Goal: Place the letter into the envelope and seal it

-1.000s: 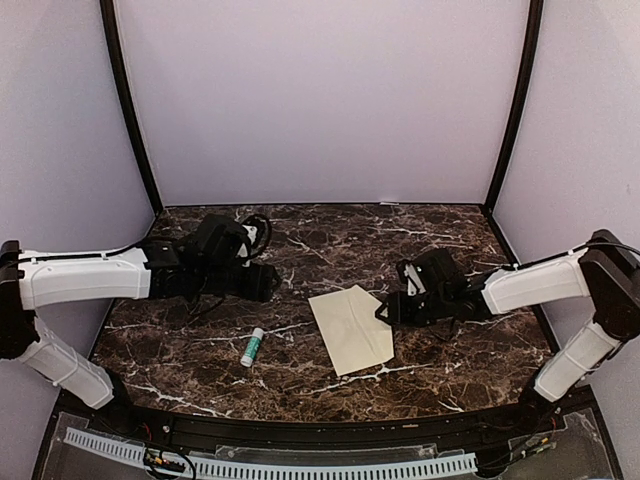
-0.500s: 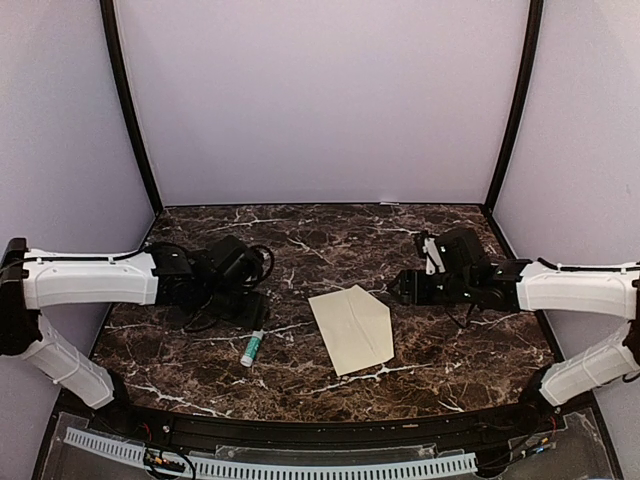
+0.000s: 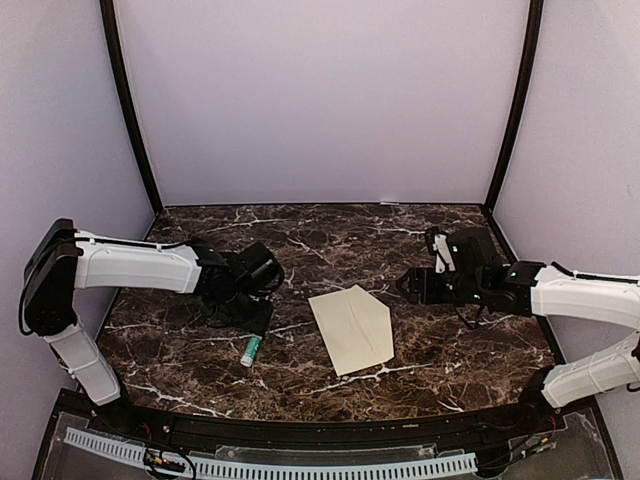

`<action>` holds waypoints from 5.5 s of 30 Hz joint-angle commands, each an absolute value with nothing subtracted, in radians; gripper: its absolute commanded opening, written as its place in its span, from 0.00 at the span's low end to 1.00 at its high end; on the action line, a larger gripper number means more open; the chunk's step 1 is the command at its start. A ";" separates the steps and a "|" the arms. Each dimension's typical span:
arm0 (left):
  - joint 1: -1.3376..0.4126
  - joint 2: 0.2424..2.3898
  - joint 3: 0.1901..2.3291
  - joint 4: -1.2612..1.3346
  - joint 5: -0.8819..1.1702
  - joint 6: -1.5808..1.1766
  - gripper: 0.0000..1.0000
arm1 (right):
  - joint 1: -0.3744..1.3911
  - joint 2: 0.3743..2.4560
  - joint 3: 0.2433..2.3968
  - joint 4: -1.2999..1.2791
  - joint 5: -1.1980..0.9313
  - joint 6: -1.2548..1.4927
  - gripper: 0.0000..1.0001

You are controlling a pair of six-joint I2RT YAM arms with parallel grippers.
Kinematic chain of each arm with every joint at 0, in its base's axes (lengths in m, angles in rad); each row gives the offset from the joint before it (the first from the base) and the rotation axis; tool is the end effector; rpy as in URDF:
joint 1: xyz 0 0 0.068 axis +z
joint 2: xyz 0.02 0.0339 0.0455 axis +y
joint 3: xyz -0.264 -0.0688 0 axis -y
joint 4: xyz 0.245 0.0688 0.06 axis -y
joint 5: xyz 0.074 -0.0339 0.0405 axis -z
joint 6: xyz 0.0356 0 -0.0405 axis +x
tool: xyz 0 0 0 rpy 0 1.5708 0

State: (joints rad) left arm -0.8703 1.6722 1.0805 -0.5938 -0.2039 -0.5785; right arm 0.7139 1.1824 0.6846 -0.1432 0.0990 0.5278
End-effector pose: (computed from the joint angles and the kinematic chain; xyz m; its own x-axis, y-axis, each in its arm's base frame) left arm 0.2147 -0.2434 0.1884 -0.8827 0.2162 -0.4173 0.2592 0.9646 -0.0484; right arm 0.1925 0.1621 0.2281 -0.6885 0.0666 -0.7222 -0.2836 0.8918 0.3526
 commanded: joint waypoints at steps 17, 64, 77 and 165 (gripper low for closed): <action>-0.869 1.756 1.064 -0.619 -0.112 -0.602 0.35 | 0.706 1.152 0.655 -0.116 0.133 0.505 0.74; -0.882 1.699 1.317 0.504 0.473 -0.626 0.05 | 0.737 1.208 0.496 0.968 -0.535 0.712 0.72; -0.897 1.710 1.264 0.644 0.502 -0.660 0.05 | 0.755 1.359 0.633 0.969 -0.501 0.747 0.57; -0.896 1.575 1.310 0.421 0.526 -0.694 0.03 | 0.761 1.206 0.646 0.864 -0.504 0.208 0.82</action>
